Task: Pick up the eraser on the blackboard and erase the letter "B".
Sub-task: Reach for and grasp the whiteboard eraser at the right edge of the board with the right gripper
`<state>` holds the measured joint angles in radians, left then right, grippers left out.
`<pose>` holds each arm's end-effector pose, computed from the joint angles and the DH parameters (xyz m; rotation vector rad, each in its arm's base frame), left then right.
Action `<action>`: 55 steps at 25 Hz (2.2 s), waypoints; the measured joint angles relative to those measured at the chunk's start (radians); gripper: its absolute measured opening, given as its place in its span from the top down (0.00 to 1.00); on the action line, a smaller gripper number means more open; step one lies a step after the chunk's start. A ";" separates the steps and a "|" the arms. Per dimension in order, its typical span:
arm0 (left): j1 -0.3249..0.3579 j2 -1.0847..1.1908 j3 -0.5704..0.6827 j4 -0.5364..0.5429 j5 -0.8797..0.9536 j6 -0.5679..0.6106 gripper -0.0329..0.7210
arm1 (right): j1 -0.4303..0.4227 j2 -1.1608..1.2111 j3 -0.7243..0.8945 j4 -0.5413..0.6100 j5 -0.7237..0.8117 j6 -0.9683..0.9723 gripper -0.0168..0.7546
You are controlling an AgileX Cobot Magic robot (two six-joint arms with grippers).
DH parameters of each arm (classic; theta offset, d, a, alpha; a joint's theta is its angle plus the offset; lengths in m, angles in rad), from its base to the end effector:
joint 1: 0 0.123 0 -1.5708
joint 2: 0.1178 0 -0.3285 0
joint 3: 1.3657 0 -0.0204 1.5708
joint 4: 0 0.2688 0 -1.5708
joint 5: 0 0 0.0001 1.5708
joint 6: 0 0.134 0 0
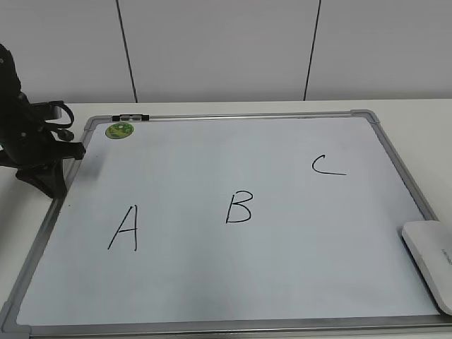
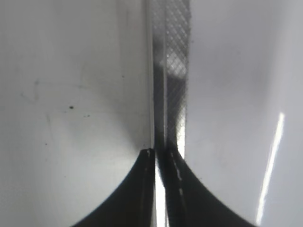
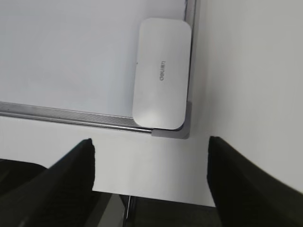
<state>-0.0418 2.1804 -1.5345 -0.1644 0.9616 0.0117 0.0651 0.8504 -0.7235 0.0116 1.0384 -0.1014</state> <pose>0.4635 -0.0374 0.1106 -0.0576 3.0854 -0.2131 0.1461 0.0109 0.2853 -0.2158 2.6399 0.0031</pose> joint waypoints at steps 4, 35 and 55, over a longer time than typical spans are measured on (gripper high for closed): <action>0.000 0.000 0.000 -0.002 0.000 0.000 0.90 | 0.000 0.151 -0.016 0.054 -0.015 -0.039 0.21; 0.001 0.000 0.000 -0.004 0.002 0.000 0.90 | -0.067 0.734 -0.140 0.033 -0.178 0.025 0.14; 0.002 0.000 0.000 -0.009 0.002 0.000 0.90 | -0.067 0.851 -0.145 0.042 -0.238 0.006 0.16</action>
<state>-0.0396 2.1804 -1.5345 -0.1736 0.9638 0.0117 -0.0024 1.7017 -0.8685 0.0537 0.8000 -0.0951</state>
